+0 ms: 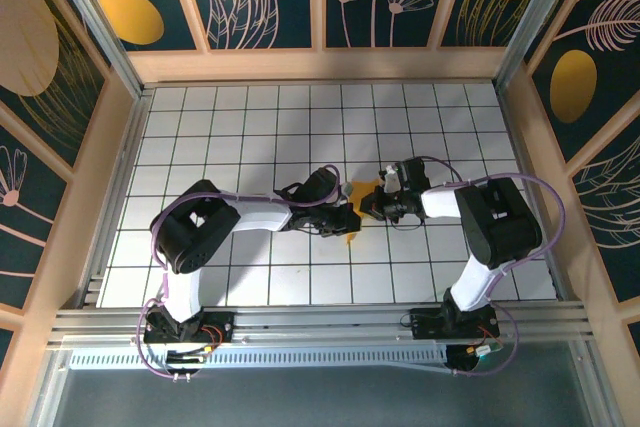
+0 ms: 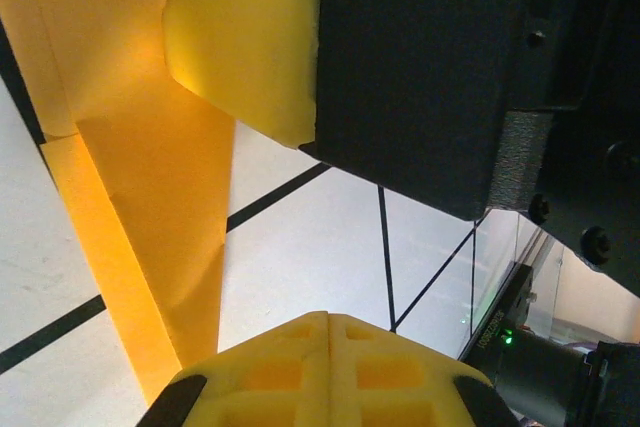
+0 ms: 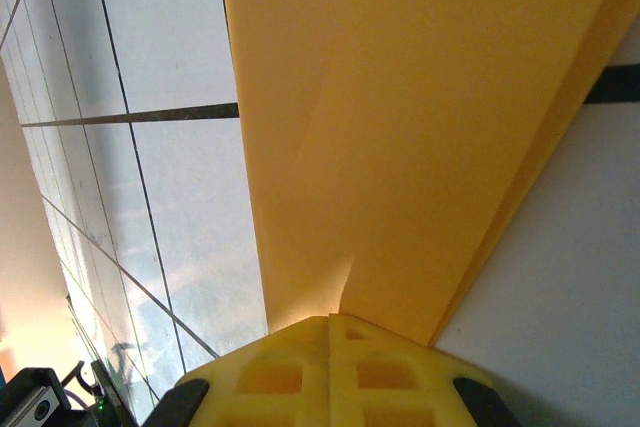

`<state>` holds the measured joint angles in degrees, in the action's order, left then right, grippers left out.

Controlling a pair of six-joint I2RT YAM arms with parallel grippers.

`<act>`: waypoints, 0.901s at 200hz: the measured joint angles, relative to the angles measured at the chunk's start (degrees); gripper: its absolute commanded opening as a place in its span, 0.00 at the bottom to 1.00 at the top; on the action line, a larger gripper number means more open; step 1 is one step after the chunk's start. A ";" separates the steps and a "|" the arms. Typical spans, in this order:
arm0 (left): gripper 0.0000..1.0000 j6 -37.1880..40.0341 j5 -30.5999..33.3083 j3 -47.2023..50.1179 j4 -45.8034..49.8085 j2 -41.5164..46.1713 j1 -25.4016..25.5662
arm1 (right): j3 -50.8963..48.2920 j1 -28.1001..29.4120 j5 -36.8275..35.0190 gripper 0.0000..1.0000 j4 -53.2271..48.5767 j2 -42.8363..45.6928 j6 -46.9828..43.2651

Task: Fold a paper plane with a square sheet of paper (fold left side to right side)
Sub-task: Fold the wing for the fifth time at the center of the table.

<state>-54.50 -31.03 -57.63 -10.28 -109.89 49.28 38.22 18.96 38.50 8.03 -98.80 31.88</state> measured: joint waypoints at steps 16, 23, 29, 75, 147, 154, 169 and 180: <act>0.04 0.00 0.00 0.00 0.00 -0.26 0.00 | 0.04 0.00 0.00 0.00 -0.13 0.00 -0.02; 0.04 0.00 0.00 0.00 0.02 -0.42 0.00 | 0.07 0.00 0.00 0.00 -0.15 0.00 -0.02; 0.04 0.00 0.00 0.02 0.02 -0.52 0.00 | 0.11 0.00 0.00 0.00 -0.20 -0.02 -0.02; 0.03 0.00 0.00 0.26 0.00 -1.20 0.02 | 0.48 0.00 0.02 0.00 -0.63 -0.24 -0.07; 0.03 0.00 -0.02 0.92 -0.33 -2.03 0.20 | 0.74 0.02 0.02 0.00 -1.03 -0.37 -0.44; 0.03 -0.02 -0.02 1.31 -0.63 -2.03 0.22 | 0.74 0.02 0.02 0.00 -1.03 -0.37 -0.44; 0.03 -0.02 -0.02 2.03 -0.72 -2.03 0.22 | 0.74 0.02 0.02 0.00 -1.03 -0.37 -0.46; 0.03 -0.13 0.00 2.36 -1.11 -2.03 0.22 | 0.74 0.02 0.02 0.00 -1.03 -0.37 -0.46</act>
<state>-54.63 -31.03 -55.27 -11.40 -111.92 49.50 38.96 18.98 38.52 7.01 -99.18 31.42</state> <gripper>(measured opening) 0.043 0.047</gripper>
